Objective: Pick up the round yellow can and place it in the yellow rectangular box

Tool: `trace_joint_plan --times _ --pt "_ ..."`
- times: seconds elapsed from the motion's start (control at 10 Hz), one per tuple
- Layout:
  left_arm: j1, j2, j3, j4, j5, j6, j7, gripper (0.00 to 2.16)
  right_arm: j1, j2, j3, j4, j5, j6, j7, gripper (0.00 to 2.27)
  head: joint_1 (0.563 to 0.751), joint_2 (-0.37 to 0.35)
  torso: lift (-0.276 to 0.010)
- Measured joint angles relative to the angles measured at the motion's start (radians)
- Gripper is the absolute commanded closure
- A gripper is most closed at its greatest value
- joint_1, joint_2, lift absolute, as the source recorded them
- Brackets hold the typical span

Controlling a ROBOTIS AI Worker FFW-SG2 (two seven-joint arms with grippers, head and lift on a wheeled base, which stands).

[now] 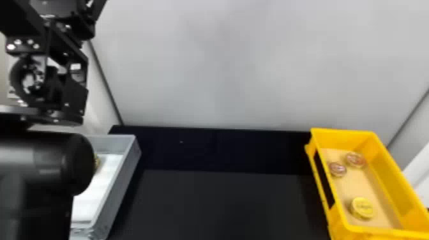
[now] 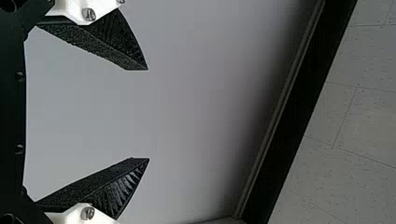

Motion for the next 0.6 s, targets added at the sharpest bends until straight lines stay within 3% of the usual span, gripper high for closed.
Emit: trace_joint_plan --times 0.6 --pt "-0.002 0.001 -0.002 0.0 0.001 0.0 0.0 0.14 -0.016 -0.004 0.012 -0.006 0.014 0.005 0.021 0.09 0.663 0.054 -0.007"
